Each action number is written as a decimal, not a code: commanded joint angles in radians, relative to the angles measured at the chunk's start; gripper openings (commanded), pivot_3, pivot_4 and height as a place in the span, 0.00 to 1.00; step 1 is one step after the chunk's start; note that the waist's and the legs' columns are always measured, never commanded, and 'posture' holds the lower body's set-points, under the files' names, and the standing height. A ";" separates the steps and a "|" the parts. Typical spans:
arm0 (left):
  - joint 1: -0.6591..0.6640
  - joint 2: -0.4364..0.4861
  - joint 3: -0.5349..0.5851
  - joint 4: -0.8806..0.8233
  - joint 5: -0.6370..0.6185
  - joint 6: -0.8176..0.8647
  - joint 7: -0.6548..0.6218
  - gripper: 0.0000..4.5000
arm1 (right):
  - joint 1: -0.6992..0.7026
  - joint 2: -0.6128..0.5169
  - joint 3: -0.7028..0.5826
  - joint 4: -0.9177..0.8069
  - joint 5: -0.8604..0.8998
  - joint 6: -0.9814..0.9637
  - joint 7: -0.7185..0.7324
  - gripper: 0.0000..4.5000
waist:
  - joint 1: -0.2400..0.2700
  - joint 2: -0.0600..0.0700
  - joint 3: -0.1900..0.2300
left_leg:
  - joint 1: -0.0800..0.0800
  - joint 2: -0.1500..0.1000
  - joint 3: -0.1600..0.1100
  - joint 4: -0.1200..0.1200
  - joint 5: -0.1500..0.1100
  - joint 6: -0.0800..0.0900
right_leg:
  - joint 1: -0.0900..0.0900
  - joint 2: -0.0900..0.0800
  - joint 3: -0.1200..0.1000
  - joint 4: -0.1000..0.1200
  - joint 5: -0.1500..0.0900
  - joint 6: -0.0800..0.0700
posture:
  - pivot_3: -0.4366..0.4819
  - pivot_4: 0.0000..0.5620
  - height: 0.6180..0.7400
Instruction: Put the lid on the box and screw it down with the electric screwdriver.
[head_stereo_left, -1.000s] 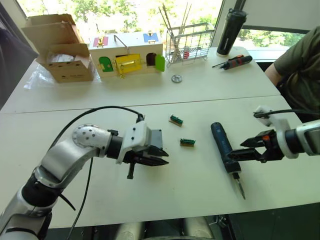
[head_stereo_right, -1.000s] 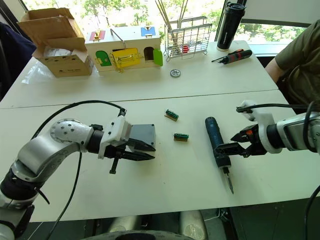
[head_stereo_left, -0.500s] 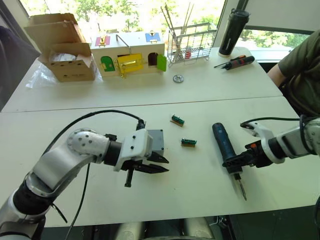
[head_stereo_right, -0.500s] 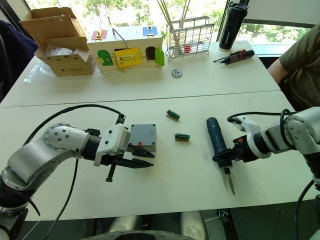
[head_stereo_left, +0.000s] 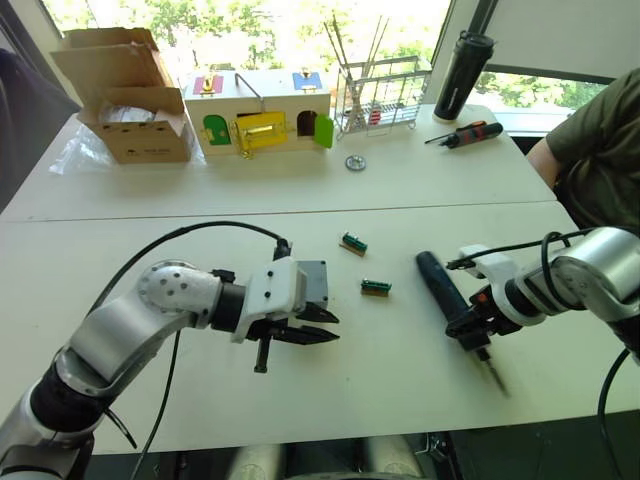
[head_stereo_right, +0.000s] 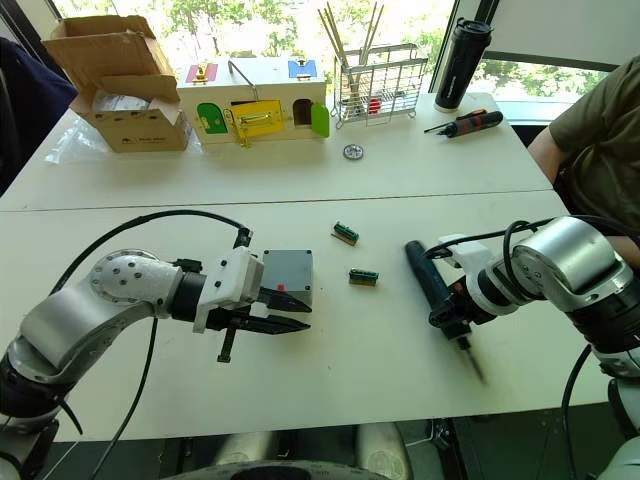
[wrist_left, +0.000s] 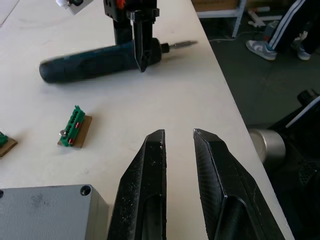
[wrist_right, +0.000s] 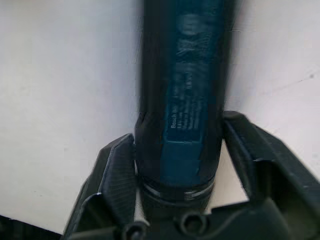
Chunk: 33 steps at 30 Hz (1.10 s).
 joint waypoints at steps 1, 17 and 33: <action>-0.013 -0.014 -0.002 -0.006 0.009 -0.002 0.019 0.20 | 0.086 0.029 0.105 0.009 -0.037 -0.017 0.041 0.41 | 0.000 -0.003 -0.002 | 0.000 0.000 0.000 0.000 0.000 0.000 | 0.001 0.000 -0.001 -0.001 0.000 0.000 | 0.48 0.27 1.00; -0.056 0.058 0.118 0.282 0.031 -0.078 -0.078 0.20 | -0.221 0.163 -0.530 0.255 0.001 0.013 -0.071 0.41 | 0.005 0.026 0.015 | -0.015 -0.002 0.003 0.002 0.002 -0.008 | -0.017 -0.003 0.001 0.003 0.003 -0.002 | 0.48 0.27 1.00; -0.128 -0.004 0.115 0.439 0.079 -0.069 -0.080 0.20 | 0.040 0.913 -0.717 -0.348 -0.046 -0.681 -0.263 0.41 | -0.013 0.028 0.017 | -0.019 -0.002 0.004 0.003 0.006 -0.013 | -0.027 0.000 -0.002 0.015 0.003 -0.001 | 0.48 0.27 1.00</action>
